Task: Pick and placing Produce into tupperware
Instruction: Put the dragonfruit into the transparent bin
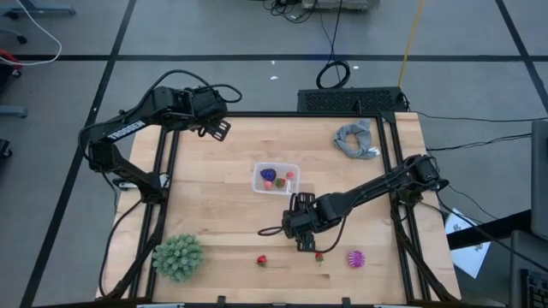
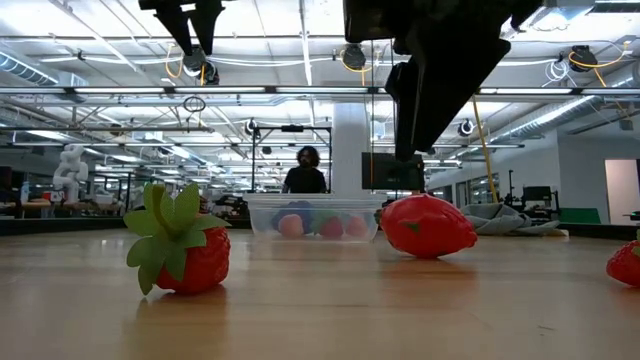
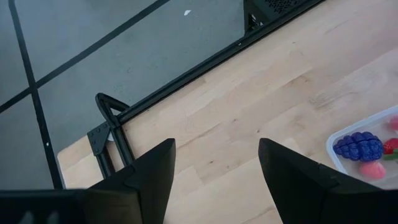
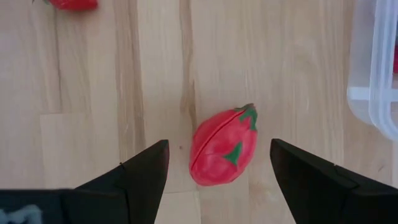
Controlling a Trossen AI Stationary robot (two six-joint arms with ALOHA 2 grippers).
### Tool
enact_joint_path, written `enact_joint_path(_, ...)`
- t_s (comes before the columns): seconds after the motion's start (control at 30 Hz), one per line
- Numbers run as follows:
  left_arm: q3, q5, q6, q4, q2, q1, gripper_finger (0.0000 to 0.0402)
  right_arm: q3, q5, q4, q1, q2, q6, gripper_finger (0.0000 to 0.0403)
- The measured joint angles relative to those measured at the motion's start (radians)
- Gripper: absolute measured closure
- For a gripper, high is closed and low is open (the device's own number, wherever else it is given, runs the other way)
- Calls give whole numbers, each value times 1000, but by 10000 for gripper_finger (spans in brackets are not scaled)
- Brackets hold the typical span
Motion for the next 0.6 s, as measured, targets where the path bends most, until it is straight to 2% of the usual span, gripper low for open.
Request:
enact_joint_path(0.33, 0, -2, -7, 0, 0, -22, 165, -1, 2, -8, -29, 0, 101, 133)
enact_joint_path(0.6, 0, -21, -7, 0, 0, -21, 165, -65, -33, 39, -40, -1, 145, 133)
